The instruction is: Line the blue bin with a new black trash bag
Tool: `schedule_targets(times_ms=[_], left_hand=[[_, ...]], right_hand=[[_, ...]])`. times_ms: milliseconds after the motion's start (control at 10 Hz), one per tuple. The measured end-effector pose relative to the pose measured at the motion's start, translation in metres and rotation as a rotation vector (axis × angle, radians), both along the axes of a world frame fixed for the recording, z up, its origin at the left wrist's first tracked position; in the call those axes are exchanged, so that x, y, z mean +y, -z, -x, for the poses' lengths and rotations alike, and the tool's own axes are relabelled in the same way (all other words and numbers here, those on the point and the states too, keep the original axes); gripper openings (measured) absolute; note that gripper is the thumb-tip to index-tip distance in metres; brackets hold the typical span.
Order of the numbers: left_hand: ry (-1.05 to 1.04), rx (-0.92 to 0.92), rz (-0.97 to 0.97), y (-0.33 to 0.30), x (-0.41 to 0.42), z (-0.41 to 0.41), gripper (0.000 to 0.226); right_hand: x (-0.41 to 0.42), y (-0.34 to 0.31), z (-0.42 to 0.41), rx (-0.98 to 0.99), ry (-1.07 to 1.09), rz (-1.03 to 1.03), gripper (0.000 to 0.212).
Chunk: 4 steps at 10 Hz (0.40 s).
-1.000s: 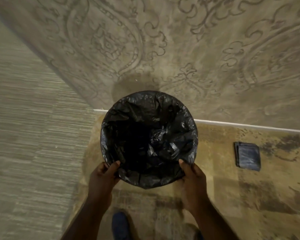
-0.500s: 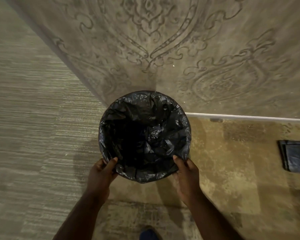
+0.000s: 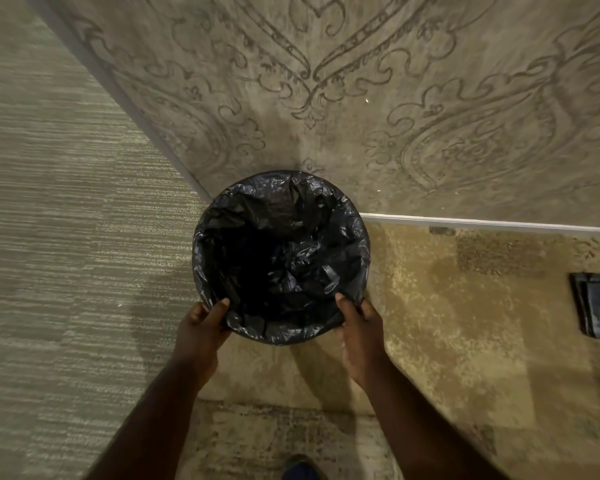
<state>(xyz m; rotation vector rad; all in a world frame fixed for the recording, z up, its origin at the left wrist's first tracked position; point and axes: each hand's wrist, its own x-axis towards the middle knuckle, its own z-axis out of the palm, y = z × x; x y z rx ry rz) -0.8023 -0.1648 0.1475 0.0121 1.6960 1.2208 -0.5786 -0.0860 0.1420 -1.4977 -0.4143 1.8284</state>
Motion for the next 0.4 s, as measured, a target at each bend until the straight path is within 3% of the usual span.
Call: schedule_targets(times_ms=[100,200,300,400], left_hand=[[0.004,-0.020,0.024,-0.003,0.000,0.000,0.029],[0.016,0.045,0.093,-0.021,-0.003,-0.009,0.035],[0.023,0.374,0.165,-0.054,-0.007,-0.036,0.047],[0.196,0.732,0.048,-0.092,-0.004,-0.072,0.029]], right_hand=[[0.000,-0.004,-0.004,-0.023,-0.042,0.003,0.021],[-0.004,-0.017,-0.016,-0.062,-0.016,0.037,0.038],[-0.008,-0.042,-0.042,-0.196,-0.031,-0.062,0.033],[-0.006,-0.081,-0.077,-0.363,-0.120,-0.218,0.020]])
